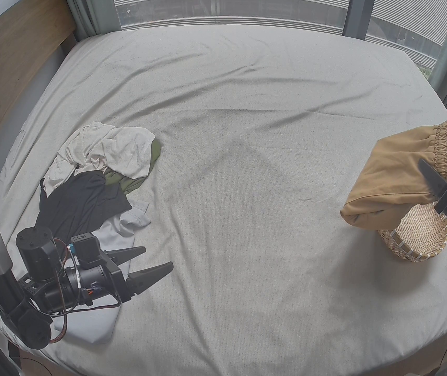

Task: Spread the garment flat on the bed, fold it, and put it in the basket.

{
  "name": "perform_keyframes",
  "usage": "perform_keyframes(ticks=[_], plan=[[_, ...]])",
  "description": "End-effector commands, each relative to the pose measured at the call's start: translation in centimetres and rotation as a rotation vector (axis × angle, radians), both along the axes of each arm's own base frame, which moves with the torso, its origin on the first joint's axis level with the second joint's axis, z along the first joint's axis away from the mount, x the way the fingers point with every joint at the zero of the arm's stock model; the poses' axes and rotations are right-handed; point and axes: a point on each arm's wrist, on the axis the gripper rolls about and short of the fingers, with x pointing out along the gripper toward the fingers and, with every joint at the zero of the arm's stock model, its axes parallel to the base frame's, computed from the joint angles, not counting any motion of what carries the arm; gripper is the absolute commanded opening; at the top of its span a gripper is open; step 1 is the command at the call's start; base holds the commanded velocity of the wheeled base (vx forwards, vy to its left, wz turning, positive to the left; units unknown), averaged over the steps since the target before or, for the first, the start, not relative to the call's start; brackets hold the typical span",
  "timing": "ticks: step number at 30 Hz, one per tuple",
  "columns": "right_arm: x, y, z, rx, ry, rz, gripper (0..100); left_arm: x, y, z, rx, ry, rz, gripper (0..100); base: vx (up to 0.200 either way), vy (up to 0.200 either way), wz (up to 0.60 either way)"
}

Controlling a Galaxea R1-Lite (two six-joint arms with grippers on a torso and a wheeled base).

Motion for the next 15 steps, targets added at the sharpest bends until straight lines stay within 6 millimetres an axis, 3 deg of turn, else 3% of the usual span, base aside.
perform_keyframes(ticks=[1,15], plan=[[0.7,-0.7,-0.8,-0.008,0.034,-0.034,0,-0.1,0.0,0.2,-0.003,-0.011,-0.002,100,0.000,0.000,0.00],[1.3,-2.5,-2.1,-0.041,0.078,-0.120,0,-0.1,0.0,0.3,-0.004,-0.014,-0.002,100,0.000,0.000,0.00]])
